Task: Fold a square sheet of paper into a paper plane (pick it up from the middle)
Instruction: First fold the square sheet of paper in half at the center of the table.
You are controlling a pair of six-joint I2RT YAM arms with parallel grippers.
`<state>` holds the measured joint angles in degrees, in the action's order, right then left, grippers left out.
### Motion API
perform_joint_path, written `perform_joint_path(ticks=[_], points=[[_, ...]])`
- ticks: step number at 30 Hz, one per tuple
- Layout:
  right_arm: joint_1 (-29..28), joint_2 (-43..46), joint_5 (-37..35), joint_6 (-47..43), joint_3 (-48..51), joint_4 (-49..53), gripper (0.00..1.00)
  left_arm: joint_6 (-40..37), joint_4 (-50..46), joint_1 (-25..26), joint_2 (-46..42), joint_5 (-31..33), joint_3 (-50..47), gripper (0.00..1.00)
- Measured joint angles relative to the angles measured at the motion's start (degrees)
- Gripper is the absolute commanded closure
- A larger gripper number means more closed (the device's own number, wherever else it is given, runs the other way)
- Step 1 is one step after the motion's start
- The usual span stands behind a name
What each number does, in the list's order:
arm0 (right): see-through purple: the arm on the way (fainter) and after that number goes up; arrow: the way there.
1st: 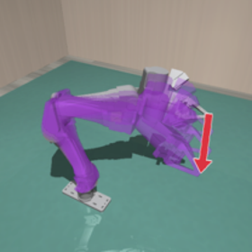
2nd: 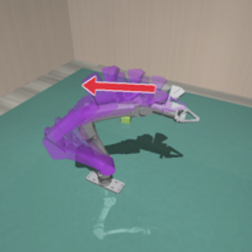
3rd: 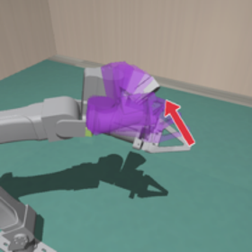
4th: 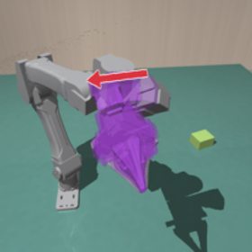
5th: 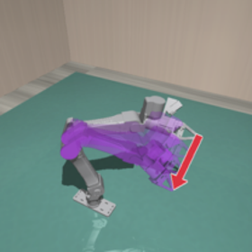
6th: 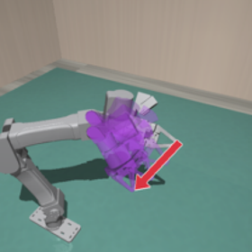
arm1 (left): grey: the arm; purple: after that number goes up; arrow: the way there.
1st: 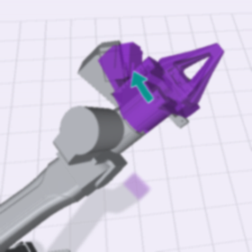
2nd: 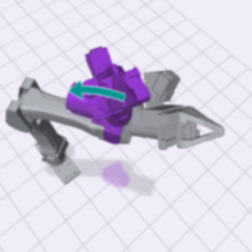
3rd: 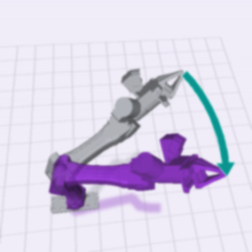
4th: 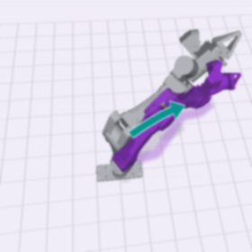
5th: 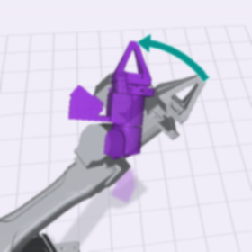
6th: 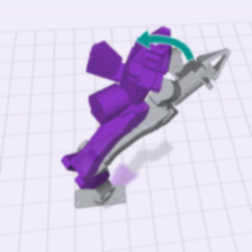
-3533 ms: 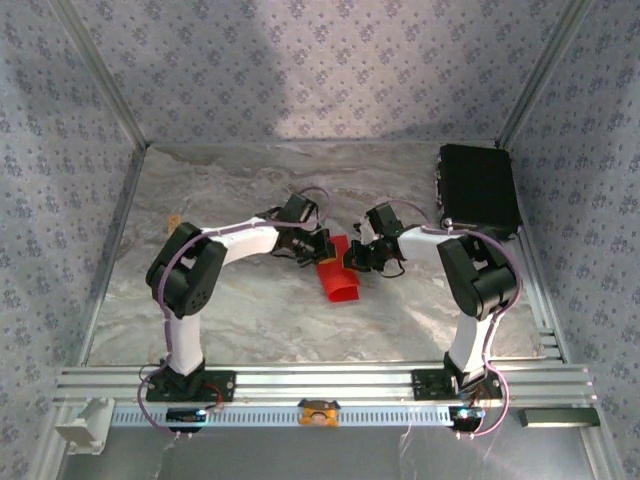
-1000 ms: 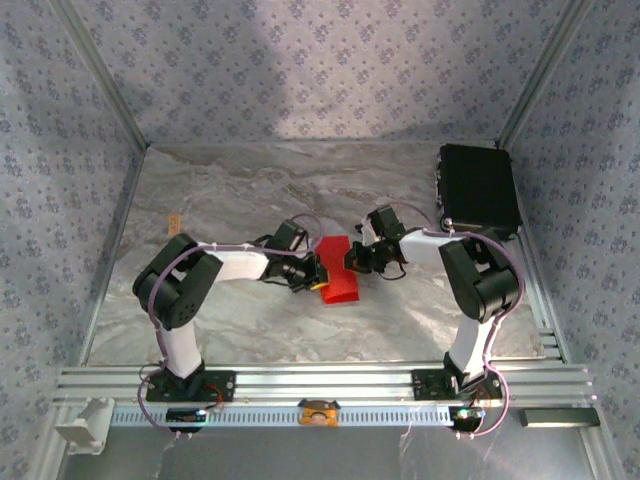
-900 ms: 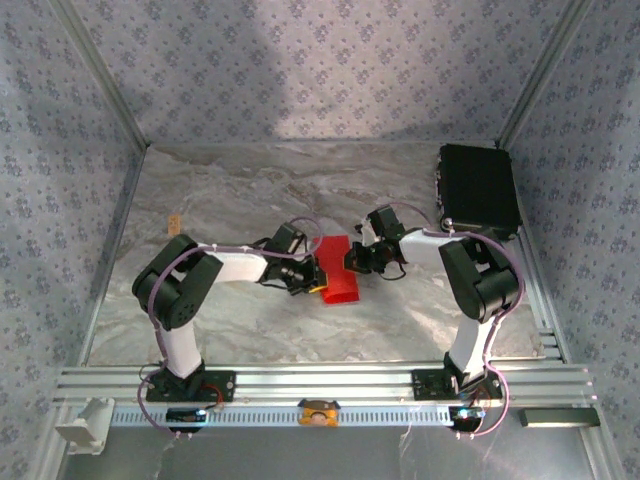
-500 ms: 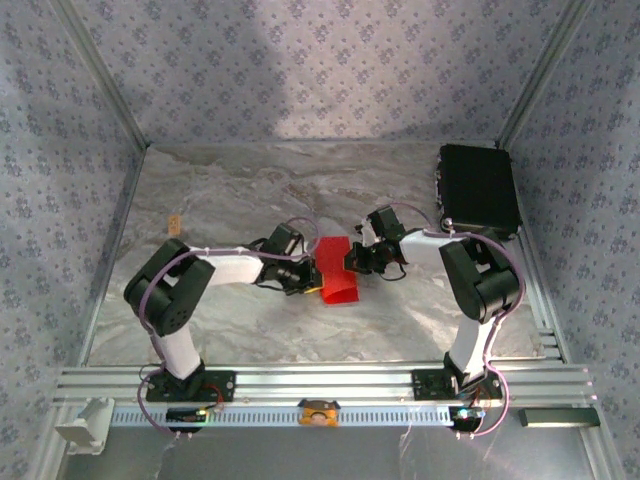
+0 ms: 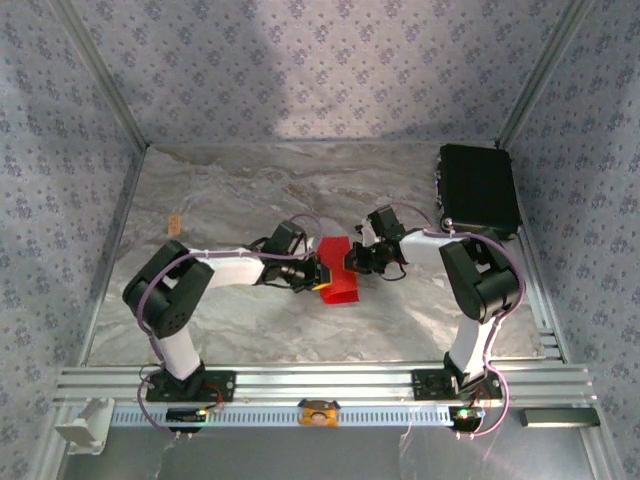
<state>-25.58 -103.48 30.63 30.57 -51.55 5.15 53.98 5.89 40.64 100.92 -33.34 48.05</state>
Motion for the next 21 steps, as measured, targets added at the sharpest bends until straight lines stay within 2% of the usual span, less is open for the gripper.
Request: perform_joint_path(ticks=[12,21], points=[[0.0,0.0,0.0,0.0,0.0,0.0,1.00,-5.3,-1.5,0.5,0.6,0.9,-3.0,0.91],[0.0,0.4,0.0,0.0,0.3,0.5,1.00,-10.5,-8.1,4.1,-0.9,5.2,-0.9,0.91]])
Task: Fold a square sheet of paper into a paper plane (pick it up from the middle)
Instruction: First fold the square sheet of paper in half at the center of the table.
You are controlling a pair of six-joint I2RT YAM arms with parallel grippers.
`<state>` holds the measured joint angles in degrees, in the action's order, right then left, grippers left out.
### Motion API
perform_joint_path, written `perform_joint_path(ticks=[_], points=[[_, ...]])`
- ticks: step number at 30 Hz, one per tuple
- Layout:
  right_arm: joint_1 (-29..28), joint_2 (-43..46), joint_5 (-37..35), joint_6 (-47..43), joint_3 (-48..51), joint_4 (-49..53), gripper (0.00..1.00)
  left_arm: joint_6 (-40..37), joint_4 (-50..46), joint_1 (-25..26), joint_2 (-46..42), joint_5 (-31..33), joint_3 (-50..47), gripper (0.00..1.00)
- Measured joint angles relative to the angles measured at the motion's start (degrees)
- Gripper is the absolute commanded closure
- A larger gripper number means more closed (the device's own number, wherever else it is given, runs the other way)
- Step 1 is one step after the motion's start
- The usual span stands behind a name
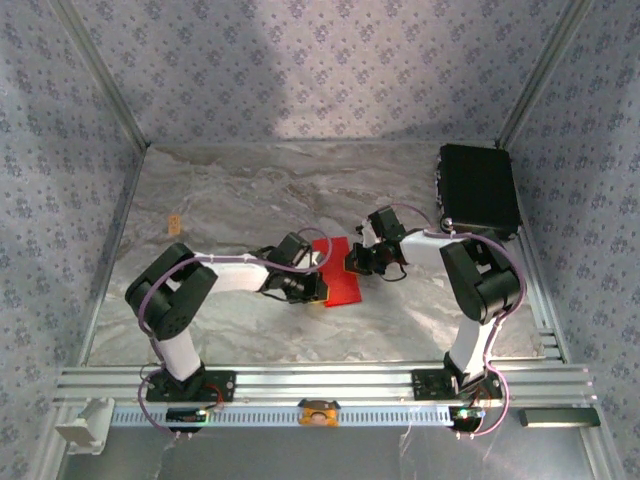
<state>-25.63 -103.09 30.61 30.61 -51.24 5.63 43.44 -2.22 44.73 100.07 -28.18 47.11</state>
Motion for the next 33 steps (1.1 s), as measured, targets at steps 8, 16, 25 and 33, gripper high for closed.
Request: perform_joint_path(ticks=[8,16,25,33], points=[[0.0,0.2,-0.3,0.0,0.0,0.2,1.00,2.8,-0.8,0.7,-3.4,3.0,-0.2,0.89],[0.0,0.2,-0.6,0.0,0.0,0.4,1.00,6.2,2.8,0.7,-3.8,0.6,0.0,0.89],[0.0,0.2,-0.6,0.0,0.0,0.4,1.00,8.3,6.5,0.6,1.1,-2.8,-1.9,0.89],[0.0,0.2,-0.6,0.0,0.0,0.4,1.00,7.8,8.9,0.4,0.1,-3.2,-4.1,0.89]])
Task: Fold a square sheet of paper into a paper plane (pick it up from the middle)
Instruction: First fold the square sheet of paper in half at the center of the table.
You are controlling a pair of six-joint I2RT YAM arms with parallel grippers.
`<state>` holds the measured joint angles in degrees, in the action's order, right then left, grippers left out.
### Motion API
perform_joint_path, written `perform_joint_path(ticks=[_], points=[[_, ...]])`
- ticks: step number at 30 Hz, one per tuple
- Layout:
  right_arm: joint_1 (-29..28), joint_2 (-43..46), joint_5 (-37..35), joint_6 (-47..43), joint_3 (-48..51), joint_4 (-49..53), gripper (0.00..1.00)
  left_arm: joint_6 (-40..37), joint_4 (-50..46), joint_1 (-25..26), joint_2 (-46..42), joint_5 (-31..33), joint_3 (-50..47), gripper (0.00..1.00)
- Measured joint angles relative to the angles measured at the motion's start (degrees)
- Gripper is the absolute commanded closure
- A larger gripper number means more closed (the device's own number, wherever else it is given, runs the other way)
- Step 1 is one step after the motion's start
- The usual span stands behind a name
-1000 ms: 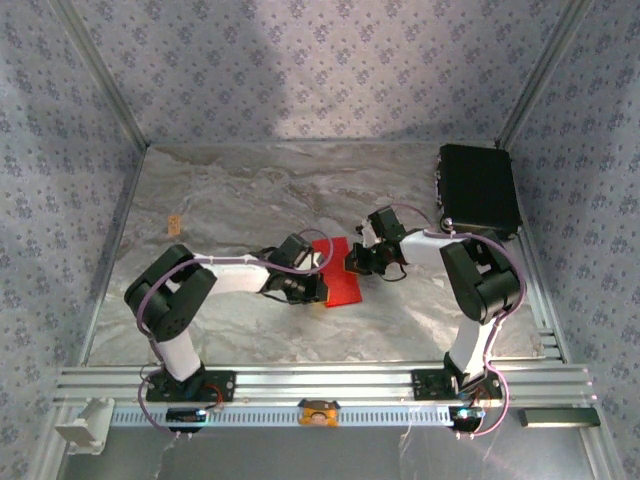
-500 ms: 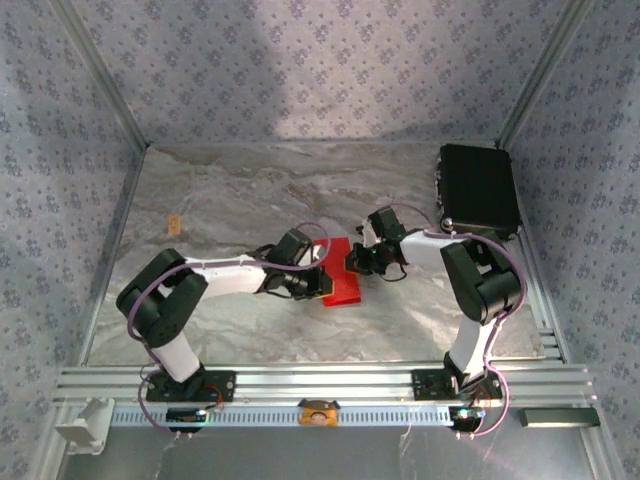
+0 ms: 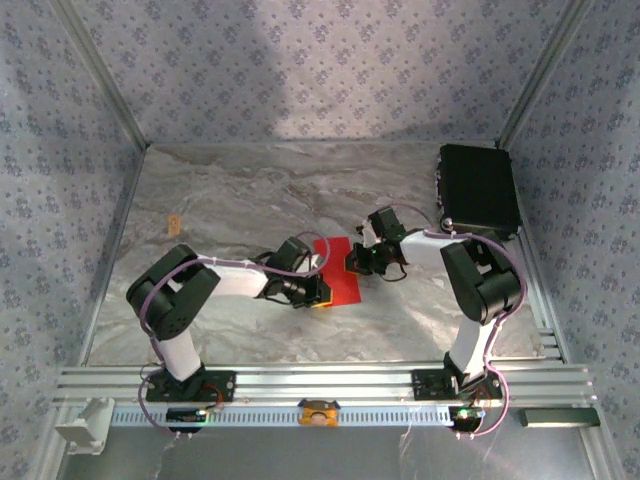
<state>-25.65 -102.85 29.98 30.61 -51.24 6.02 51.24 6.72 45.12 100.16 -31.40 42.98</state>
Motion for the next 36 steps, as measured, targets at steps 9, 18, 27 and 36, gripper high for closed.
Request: perform_joint_path(ticks=[9,18,27,36], points=[[0.0,0.0,0.0,0.0,0.0,0.0,1.00,-3.8,-5.4,1.0,-3.6,1.0,-1.5,0.90],[0.0,0.0,0.0,0.0,0.0,0.0,1.00,-5.3,-8.9,-0.9,-11.2,4.9,0.2,0.90],[0.0,0.0,0.0,0.0,0.0,0.0,1.00,-3.2,-3.8,-7.6,-5.0,1.5,6.0,0.89],[-0.2,0.0,-0.2,0.0,0.0,0.0,1.00,-1.6,1.1,-7.5,2.2,-2.3,6.3,0.89]])
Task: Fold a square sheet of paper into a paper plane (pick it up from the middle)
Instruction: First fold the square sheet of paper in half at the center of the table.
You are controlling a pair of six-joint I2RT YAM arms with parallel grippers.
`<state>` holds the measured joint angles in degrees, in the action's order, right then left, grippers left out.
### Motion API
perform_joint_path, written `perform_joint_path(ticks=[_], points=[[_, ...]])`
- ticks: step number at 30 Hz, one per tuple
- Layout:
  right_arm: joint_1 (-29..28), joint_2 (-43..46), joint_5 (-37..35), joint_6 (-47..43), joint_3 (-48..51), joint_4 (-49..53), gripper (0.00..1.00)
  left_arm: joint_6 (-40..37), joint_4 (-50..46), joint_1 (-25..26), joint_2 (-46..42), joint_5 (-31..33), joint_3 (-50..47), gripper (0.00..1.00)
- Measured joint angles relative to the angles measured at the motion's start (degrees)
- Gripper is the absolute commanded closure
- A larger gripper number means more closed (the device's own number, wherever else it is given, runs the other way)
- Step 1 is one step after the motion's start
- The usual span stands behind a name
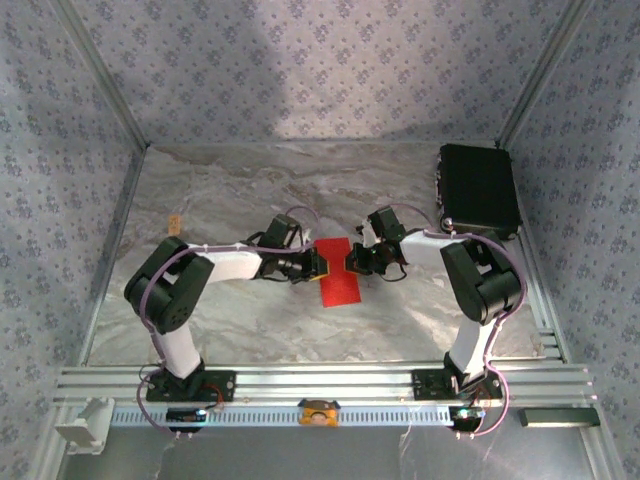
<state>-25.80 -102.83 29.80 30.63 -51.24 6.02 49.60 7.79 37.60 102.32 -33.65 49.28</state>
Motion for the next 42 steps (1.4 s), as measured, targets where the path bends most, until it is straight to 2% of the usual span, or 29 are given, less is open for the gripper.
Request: perform_joint_path(ticks=[13,20,27,32,42], points=[[0.0,0.0,0.0,0.0,0.0,0.0,1.00,-2.0,-2.1,0.0,2.2,0.9,-0.8,0.88],[0.0,0.0,0.0,0.0,0.0,0.0,1.00,-3.6,-9.6,-0.1,0.5,2.5,3.8,0.87],[0.0,0.0,0.0,0.0,0.0,0.0,1.00,-4.0,-9.3,-1.2,3.9,1.7,10.4,0.87],[0.0,0.0,0.0,0.0,0.0,0.0,1.00,-4.0,-9.2,-1.7,8.2,1.2,9.7,0.87],[0.0,0.1,0.0,0.0,0.0,0.0,1.00,-4.2,-9.8,-2.9,8.0,0.7,10.2,0.86]])
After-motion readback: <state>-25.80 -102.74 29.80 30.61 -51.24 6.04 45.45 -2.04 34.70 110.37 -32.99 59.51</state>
